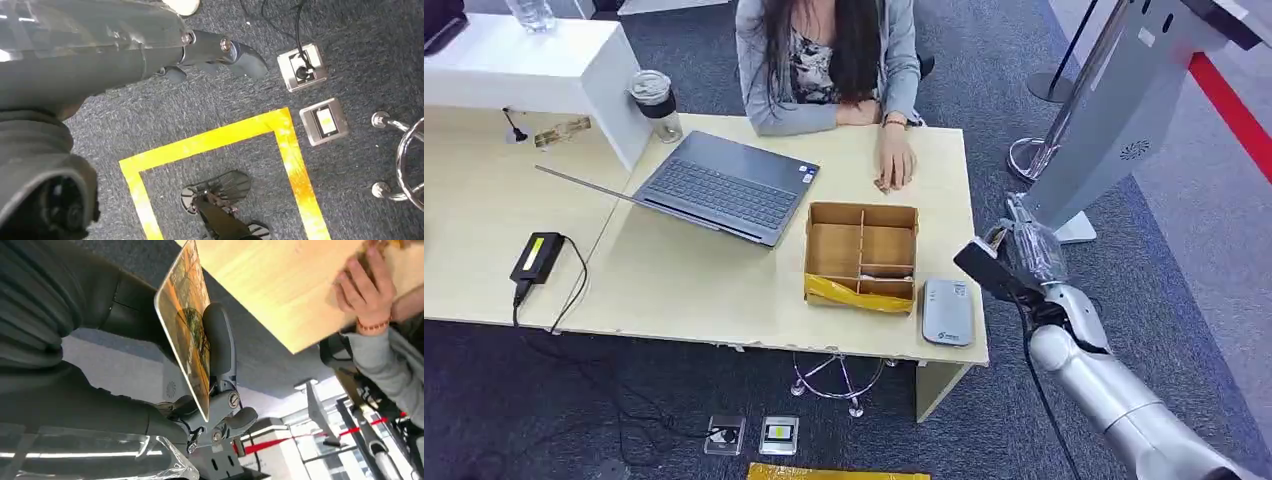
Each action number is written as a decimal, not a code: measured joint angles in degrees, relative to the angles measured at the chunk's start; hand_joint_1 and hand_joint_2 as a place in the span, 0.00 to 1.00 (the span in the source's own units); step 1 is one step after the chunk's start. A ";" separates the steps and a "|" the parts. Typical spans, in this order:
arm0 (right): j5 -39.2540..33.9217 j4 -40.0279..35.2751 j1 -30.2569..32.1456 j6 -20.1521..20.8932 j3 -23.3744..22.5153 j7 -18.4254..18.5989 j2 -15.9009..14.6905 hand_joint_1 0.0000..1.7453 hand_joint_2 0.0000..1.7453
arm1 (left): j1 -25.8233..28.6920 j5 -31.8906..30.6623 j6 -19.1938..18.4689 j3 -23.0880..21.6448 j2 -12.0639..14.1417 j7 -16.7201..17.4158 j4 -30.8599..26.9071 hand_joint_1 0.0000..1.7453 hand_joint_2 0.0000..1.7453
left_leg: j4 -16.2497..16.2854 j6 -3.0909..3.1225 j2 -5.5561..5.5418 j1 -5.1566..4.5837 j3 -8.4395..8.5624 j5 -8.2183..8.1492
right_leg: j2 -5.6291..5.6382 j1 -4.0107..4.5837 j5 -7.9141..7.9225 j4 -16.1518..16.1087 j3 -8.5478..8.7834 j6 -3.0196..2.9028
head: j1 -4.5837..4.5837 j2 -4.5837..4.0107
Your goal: Pass the card to the sensor for recognition and then transmit it.
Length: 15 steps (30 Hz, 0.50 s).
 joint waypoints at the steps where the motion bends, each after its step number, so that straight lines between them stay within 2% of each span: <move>1: -0.02 -0.29 0.42 0.04 0.07 0.04 -0.02 1.00 1.00 | 0.00 0.04 0.07 0.00 0.00 0.00 0.00 0.00 0.00 | 0.00 0.00 0.00 0.00 0.00 0.00 | 0.00 0.00 0.00 0.00 0.00 0.00 | 0.00 0.00; 12: -1.40 -1.18 3.95 0.70 1.66 0.22 -0.37 1.00 1.00 | 0.01 0.44 0.42 0.00 -0.22 0.02 0.00 0.00 0.00 | 0.00 0.00 0.00 0.00 0.00 0.00 | 0.00 0.00 0.00 0.00 0.00 0.00 | 0.00 0.00; 15: -1.75 -1.18 4.37 2.30 2.27 0.79 -0.46 1.00 1.00 | 0.00 0.55 0.44 0.00 -0.44 0.02 0.00 0.00 0.00 | 0.00 0.00 0.01 0.00 0.00 0.00 | 0.01 0.00 0.00 0.00 -0.01 0.00 | 0.00 0.00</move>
